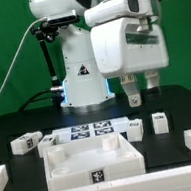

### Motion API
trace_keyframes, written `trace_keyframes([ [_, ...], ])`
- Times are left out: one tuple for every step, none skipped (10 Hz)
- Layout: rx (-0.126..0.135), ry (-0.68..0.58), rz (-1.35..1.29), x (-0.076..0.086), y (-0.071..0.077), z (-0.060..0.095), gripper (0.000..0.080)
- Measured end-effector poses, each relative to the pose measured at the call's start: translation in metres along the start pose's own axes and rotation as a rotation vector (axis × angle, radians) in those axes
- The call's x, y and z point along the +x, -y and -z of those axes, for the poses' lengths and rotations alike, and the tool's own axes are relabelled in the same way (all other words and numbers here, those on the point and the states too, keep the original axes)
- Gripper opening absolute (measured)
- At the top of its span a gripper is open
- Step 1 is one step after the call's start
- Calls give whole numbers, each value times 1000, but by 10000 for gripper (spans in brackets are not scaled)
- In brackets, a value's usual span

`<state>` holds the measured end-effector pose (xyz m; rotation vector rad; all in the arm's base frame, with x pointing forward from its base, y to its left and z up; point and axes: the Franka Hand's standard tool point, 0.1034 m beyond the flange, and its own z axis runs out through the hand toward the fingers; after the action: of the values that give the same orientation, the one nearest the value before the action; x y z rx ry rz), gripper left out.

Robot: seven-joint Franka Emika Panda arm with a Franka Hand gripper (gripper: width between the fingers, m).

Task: Assemble one leg

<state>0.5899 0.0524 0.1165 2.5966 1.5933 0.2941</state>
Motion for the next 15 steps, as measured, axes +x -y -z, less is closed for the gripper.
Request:
trace_keyframes([
  [8,13,95,-9,4,-3,650],
  [13,34,199,-14,4,-4,650],
  [14,58,300,-21,4,-6,650],
  [14,74,329,-24,4,-6,650],
  [14,72,321,-24,4,-6,650],
  [14,72,321,-24,4,-6,650],
  [14,72,321,-24,4,-6,650],
  [14,73,325,-24,4,-7,650],
  [6,69,487,-35,6,-10,650],
  [3,72,563,-45,10,-13,650],
  [7,91,641,-55,14,-14,650],
  [18,102,665,-60,15,-14,650],
  [18,101,661,-59,15,-15,650],
  [18,101,661,-59,15,-15,650],
  [19,101,660,-59,15,-15,650],
])
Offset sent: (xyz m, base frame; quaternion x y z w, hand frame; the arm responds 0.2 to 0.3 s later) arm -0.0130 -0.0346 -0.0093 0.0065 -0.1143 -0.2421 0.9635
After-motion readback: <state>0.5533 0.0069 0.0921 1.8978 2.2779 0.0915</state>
